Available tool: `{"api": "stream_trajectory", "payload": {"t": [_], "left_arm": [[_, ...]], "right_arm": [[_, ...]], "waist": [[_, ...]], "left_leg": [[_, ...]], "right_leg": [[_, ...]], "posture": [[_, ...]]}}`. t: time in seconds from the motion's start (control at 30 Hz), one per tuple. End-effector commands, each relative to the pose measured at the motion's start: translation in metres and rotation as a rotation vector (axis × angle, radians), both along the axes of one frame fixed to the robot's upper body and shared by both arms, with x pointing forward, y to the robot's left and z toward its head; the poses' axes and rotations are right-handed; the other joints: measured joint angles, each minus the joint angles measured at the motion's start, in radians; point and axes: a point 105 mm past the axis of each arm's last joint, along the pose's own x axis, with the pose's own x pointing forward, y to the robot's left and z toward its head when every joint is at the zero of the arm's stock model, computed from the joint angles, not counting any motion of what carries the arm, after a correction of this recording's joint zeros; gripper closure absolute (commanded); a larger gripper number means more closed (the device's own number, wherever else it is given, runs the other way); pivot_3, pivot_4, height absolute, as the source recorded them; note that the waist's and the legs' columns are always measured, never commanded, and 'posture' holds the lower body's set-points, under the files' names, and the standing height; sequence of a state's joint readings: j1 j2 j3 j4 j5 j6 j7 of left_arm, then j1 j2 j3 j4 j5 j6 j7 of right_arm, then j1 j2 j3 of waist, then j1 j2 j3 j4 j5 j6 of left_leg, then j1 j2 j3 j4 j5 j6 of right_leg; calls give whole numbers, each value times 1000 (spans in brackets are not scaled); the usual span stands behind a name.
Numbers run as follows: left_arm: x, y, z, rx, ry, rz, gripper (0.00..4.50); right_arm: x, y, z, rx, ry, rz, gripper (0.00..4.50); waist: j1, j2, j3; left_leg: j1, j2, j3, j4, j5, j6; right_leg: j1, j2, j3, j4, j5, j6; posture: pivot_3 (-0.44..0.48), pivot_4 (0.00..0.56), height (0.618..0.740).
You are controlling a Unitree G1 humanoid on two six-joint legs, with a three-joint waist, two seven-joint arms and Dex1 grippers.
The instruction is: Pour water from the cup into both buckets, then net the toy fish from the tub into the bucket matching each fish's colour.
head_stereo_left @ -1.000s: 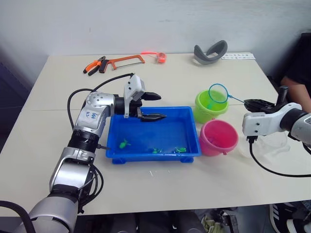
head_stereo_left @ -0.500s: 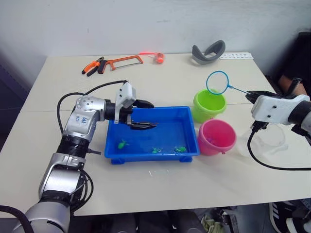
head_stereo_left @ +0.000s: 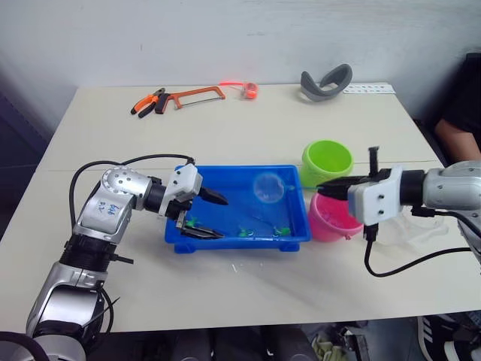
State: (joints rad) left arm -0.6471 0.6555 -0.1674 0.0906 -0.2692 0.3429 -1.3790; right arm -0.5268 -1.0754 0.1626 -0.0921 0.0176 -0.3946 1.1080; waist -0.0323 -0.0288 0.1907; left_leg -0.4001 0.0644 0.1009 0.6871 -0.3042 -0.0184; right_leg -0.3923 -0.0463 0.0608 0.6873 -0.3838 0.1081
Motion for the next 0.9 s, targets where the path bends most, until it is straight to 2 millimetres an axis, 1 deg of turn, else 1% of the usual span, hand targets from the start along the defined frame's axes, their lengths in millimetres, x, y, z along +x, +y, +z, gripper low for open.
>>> {"api": "stream_trajectory", "payload": {"t": [0.03,0.17,0.33,0.43,0.57,0.73,0.83,0.9], "left_arm": [[-3,-1,11,-18,-47,14,48],[-6,-1,11,-25,-45,33,48],[-9,-1,8,-32,-39,48,48],[-9,-2,9,-40,-43,53,48],[-8,-4,10,-49,-44,54,48],[-9,-7,9,-54,-42,39,48],[-7,-8,10,-56,-44,33,48],[-7,-9,10,-57,-45,29,48]], "right_arm": [[-1,-2,-6,-140,-46,102,4500],[5,-9,-11,-236,-66,142,4500],[10,-13,-15,-299,-69,181,4500],[9,-14,-18,-316,-51,201,4500],[1,-11,-17,-285,1,215,4500],[-9,-3,-13,-197,72,183,4500],[-9,6,-6,-79,103,113,4500],[-7,8,-3,-44,107,82,4500]], "waist": [[-1,0,0],[-7,0,0],[-18,0,0],[-22,0,0],[-21,0,0],[-22,0,0],[-22,0,0],[-22,0,0]], "left_leg": [[0,0,0,0,0,0],[0,0,0,1,0,0],[1,1,0,1,0,0],[1,1,0,1,0,0],[1,0,-1,1,0,0],[1,0,-2,2,0,0],[1,0,-2,2,0,0],[1,0,-2,2,0,0]], "right_leg": [[0,0,0,0,0,0],[0,0,0,1,0,0],[0,-4,0,2,0,-1],[0,-6,-1,2,0,-1],[1,-7,-2,2,0,-1],[1,-8,-2,2,0,-1],[1,-8,-2,2,0,-1],[1,-8,-2,3,0,-1]], "posture": [[0,150,740],[0,150,740],[0,150,740],[0,150,740],[0,150,740],[0,150,740],[0,150,740],[0,150,740]]}}
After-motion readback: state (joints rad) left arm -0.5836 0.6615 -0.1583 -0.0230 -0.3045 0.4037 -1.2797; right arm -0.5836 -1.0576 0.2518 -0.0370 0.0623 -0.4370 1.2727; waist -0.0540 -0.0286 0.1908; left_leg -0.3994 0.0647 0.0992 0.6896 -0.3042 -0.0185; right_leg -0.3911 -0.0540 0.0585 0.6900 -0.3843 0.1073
